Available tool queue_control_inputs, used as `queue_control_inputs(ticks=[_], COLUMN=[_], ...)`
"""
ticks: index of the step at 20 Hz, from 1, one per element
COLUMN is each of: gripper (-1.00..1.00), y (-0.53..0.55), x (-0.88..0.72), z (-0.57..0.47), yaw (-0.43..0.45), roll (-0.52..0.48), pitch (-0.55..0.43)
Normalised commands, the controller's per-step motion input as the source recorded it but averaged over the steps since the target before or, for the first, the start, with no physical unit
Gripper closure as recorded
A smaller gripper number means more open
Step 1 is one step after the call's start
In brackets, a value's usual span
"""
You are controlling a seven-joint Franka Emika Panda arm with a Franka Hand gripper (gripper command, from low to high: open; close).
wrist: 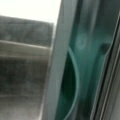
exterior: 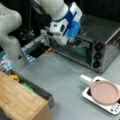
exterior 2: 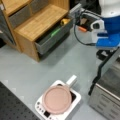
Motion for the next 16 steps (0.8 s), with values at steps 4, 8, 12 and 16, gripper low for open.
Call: queue_control_inputs(ticks=[4, 8, 12, 16], gripper=[-1.0, -1.0, -1.0, -1.0], y=[-0.4, -0.36, -0.26, -0.13], x=[0.05, 0.03, 0.03, 0.05], z=[-0.18, -0.18, -0.19, -0.16], yaw=[0.08, 0.075, 0.076, 0.063], roll=[0.229, 0.211, 0.186, 0.173], pitch=[0.004, 0.018, 0.007, -0.004])
